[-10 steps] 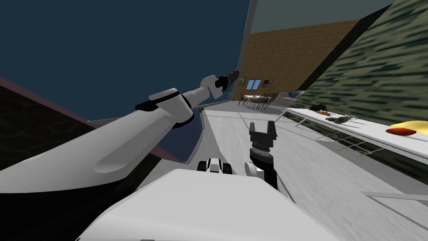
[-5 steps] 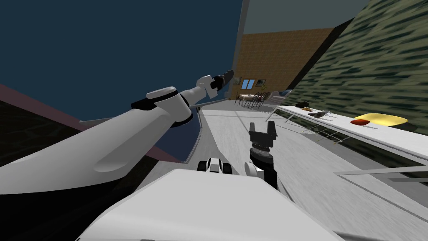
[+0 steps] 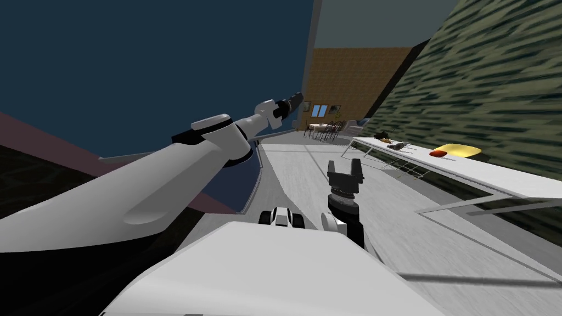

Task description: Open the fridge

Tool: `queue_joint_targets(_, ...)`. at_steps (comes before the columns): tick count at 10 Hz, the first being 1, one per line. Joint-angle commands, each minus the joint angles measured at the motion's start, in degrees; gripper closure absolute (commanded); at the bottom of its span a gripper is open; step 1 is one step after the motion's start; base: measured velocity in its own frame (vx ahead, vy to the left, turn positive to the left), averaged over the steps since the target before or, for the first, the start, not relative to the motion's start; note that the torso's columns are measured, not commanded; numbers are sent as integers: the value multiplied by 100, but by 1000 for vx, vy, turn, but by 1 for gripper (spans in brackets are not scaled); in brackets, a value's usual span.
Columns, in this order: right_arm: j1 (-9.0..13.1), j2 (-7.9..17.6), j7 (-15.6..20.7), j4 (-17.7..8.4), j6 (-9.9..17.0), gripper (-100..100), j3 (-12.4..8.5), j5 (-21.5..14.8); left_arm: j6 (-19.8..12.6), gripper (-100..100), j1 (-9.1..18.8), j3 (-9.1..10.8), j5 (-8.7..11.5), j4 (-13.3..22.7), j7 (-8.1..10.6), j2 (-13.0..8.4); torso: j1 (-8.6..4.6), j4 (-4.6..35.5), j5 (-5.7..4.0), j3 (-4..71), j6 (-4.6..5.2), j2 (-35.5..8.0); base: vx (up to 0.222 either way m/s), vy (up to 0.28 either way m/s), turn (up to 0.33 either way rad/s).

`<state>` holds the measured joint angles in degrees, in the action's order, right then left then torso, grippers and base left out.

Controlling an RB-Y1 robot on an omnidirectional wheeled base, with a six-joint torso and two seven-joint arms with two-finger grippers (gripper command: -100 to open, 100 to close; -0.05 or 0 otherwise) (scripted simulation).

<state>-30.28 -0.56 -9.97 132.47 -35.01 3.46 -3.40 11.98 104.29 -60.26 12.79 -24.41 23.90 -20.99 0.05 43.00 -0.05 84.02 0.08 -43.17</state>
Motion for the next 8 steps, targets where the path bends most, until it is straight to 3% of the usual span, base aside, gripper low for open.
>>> queue_joint_targets(1, 1, 0, 0, 0, 0, 0, 0, 0, 314, 100, -26, 36, -456, 85, 441, -192, -11, -3, -4, -11, 6, -8, -118, -6, -82)
queue_joint_targets(3, -2, 0, 0, 0, 0, 0, 0, 0, 314, 100, -26, 36, -516, 85, 441, -192, 10, 4, 5, 9, -22, 27, -9, -16, 33)
queue_joint_targets(4, -3, 0, 0, 1, -1, 0, -1, 0, 628, 100, -82, 24, -774, 452, 783, -335, 15, 2, 6, 13, -18, 30, -101, -20, -351)
queue_joint_targets(5, 0, 0, 0, 0, 0, 0, 0, 0, 529, 100, -82, 24, -914, 151, 902, -335, 6, -8, 1, 1, -3, 5, -169, -28, -274)
queue_joint_targets(6, 0, 0, 0, 0, 0, 0, 0, 0, 671, 100, -82, 24, -1093, 388, 1030, -335, -27, -14, -12, -3, 15, 4, -107, -14, -65)
queue_joint_targets(7, -1, 0, 0, 0, 0, 0, 0, 0, 726, 100, -82, 24, -1150, 452, 1030, -335, -20, -13, -11, 11, -5, 29, -31, -2, 11)
queue_joint_targets(8, -3, 0, 0, 1, 0, 0, -1, 0, 926, 100, -137, 12, -1360, 664, 1330, -477, 1, -12, -4, 22, -19, 46, -123, -24, -363)
